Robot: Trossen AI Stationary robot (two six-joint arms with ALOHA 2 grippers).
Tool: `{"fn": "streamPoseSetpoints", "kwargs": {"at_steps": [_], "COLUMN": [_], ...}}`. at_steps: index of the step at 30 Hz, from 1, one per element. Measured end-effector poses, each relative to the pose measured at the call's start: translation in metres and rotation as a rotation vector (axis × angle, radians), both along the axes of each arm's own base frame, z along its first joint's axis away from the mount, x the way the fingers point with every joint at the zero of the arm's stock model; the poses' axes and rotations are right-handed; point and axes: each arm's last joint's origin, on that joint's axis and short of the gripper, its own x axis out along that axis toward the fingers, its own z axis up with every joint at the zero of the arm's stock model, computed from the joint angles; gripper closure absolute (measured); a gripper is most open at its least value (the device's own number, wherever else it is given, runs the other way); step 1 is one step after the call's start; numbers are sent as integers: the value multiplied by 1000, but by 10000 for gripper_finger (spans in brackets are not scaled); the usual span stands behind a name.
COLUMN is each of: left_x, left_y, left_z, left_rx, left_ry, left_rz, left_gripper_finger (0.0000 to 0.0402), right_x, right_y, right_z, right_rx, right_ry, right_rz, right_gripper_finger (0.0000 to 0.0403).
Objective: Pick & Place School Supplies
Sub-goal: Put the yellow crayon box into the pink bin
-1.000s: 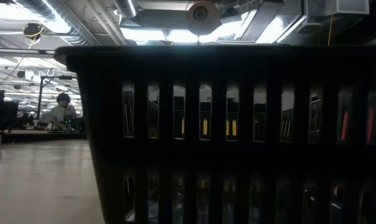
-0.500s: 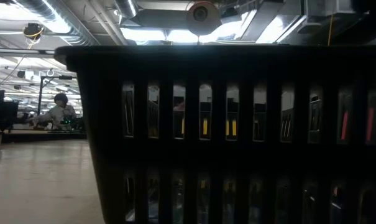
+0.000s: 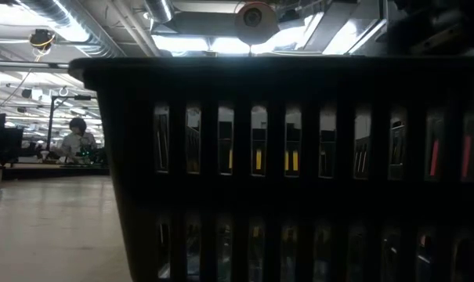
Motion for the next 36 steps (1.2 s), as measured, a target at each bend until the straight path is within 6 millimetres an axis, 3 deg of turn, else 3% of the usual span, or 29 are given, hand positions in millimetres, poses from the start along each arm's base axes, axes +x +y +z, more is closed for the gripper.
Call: {"fn": "streamPoseSetpoints", "kwargs": {"at_steps": [5,15,36], "left_x": [0,-1,-1], "left_y": [0,0,0], "left_z": [1,3,5], "left_rx": [15,8,7], "left_ry": [-3,-18,-44], "left_rz": [4,2,-23], "left_gripper_finger": [263,263,263], "right_x": [2,21,51], "right_y": [-7,1,9], "right_z": [-10,-37,-45], "right_rx": [-18,44,49], "right_ry": [29,62,27], "right_rz": [-30,-7,-9], "right_gripper_finger": [403,403,403]}}
